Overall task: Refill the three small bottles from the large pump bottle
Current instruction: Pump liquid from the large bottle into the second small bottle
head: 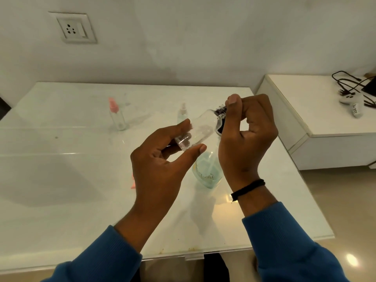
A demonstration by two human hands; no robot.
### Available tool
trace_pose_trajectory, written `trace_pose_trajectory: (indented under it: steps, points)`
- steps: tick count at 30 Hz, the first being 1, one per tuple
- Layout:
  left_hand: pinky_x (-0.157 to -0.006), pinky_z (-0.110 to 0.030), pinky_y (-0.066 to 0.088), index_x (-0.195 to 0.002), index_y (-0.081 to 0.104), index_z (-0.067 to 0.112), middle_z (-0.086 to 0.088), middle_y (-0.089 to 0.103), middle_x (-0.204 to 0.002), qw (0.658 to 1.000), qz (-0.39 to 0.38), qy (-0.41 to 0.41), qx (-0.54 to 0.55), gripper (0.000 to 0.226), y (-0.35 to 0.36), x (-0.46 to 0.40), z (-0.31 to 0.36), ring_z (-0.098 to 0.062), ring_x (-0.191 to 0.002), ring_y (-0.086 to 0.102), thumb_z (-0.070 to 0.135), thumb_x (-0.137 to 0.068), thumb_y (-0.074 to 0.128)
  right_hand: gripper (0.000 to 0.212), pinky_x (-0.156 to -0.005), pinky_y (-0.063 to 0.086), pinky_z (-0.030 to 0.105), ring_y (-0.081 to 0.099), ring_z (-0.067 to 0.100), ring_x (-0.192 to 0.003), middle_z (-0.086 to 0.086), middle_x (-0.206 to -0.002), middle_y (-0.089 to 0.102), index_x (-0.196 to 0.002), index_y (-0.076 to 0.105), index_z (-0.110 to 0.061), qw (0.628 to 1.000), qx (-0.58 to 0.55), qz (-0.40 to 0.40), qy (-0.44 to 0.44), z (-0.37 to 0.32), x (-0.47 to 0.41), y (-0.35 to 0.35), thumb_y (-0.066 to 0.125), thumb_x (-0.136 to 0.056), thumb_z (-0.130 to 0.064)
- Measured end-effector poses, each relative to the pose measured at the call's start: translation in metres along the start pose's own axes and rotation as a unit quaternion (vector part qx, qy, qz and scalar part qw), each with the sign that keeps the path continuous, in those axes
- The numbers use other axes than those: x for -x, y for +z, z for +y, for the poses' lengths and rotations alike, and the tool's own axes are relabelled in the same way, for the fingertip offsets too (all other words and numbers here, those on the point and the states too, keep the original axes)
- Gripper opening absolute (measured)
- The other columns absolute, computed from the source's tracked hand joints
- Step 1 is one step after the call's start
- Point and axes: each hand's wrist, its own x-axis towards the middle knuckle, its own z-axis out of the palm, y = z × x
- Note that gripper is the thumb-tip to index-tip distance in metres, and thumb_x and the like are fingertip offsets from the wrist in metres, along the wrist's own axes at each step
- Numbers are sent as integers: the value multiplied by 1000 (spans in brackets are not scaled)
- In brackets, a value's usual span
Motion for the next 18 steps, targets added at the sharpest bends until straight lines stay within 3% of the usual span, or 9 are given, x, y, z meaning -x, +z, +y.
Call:
trace_pose_trajectory:
  steps: [7,18]
  points:
    - [-87,-22,59,-123,71,11,4,75,-113,1000,-4,8,6,49,0,0,0,-9,-102,73,16,-77,87,29,-61,45,52,52,24,-70,-5,-76,53,-71,64,-3,1000,-1,2,-7,0,1,-1,60,-99,-10]
    - [-88,-24,59,-123,71,13,4,74,-114,1000,-4,10,-1,48,0,-1,0,-10,-103,72,17,-78,87,29,-61,45,52,51,23,-70,-4,-76,52,-71,64,-2,1000,0,8,-11,2,2,0,60,-99,-10]
